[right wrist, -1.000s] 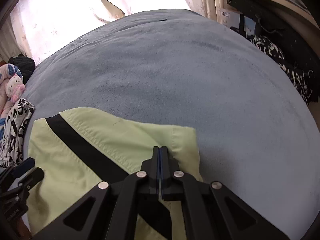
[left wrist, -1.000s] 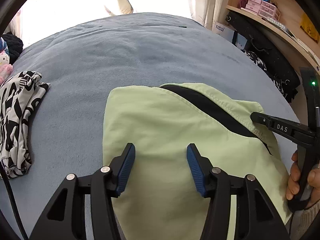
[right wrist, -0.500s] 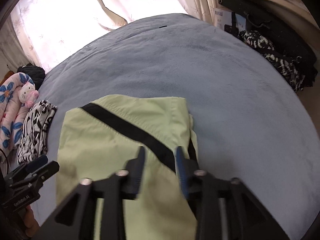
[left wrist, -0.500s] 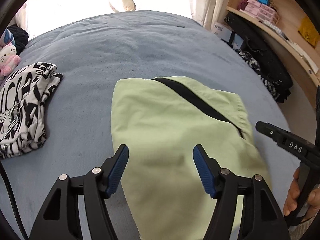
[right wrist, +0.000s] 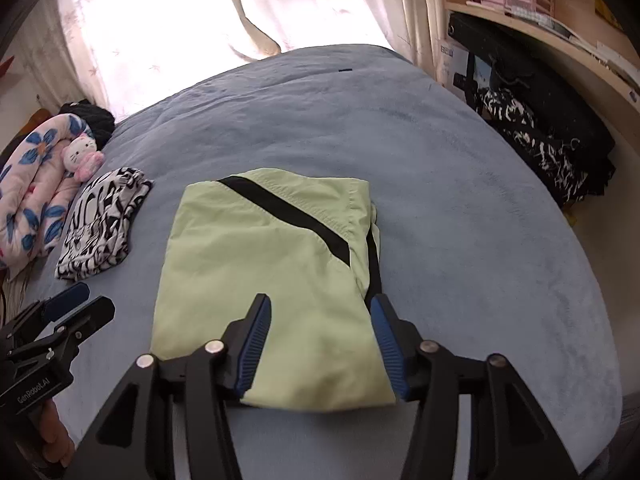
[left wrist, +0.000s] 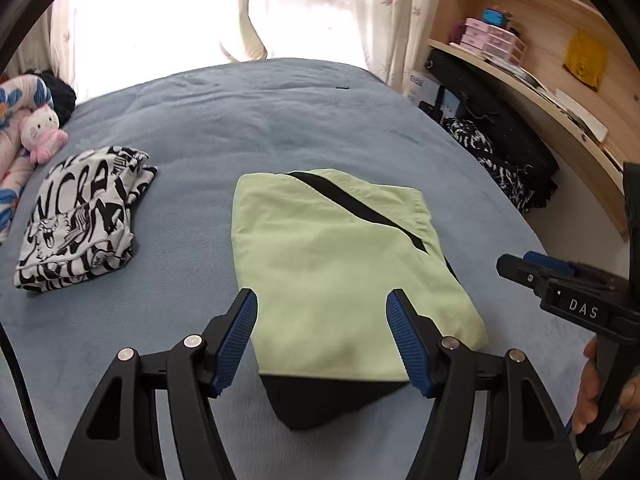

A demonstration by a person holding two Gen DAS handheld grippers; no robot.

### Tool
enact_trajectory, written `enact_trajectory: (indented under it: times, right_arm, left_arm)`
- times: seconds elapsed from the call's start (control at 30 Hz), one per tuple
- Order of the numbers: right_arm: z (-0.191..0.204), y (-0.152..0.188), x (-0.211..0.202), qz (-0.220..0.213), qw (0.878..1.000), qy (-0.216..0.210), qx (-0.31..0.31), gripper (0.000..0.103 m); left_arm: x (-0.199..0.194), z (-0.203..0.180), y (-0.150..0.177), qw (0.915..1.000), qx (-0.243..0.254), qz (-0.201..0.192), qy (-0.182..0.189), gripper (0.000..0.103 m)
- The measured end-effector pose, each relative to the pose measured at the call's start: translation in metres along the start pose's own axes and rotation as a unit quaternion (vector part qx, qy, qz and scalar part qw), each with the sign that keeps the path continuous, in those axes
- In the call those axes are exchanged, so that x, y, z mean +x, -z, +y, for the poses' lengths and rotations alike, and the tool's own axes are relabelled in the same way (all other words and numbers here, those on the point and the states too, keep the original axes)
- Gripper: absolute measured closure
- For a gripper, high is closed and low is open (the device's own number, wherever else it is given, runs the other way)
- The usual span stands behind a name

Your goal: Fold large clothes

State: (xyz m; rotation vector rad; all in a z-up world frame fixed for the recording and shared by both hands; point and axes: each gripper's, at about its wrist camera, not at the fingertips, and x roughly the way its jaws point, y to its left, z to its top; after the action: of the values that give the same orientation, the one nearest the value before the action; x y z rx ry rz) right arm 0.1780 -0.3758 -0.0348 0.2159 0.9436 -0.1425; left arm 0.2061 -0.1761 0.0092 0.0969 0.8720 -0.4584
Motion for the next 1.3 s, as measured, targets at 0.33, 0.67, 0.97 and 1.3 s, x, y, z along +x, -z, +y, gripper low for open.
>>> enact_trajectory:
  times: [0.33, 0.67, 0.97, 1.3]
  right_arm:
    - [-0.003, 0.017, -0.023, 0.009, 1.000, 0.003, -0.022, 0.036]
    - [-0.022, 0.027, -0.005, 0.033, 0.999, -0.012, -0.009, 0.032]
    - [-0.054, 0.035, 0.040, 0.079, 0.995, -0.049, 0.039, 0.027]
    - [-0.069, 0.035, 0.089, 0.109, 0.990, -0.081, 0.041, 0.027]
  left_arm:
    - [-0.029, -0.006, 0.020, 0.9999, 0.005, -0.013, 0.007, 0.030]
    - [-0.012, 0.007, 0.036, 1.0000, -0.007, -0.004, 0.005, 0.029]
    - [0.035, 0.034, 0.053, 0.9979, -0.052, 0.036, 0.011, 0.029]
    - [0.089, 0.053, 0.058, 0.9929, -0.091, 0.071, 0.029, 0.029]
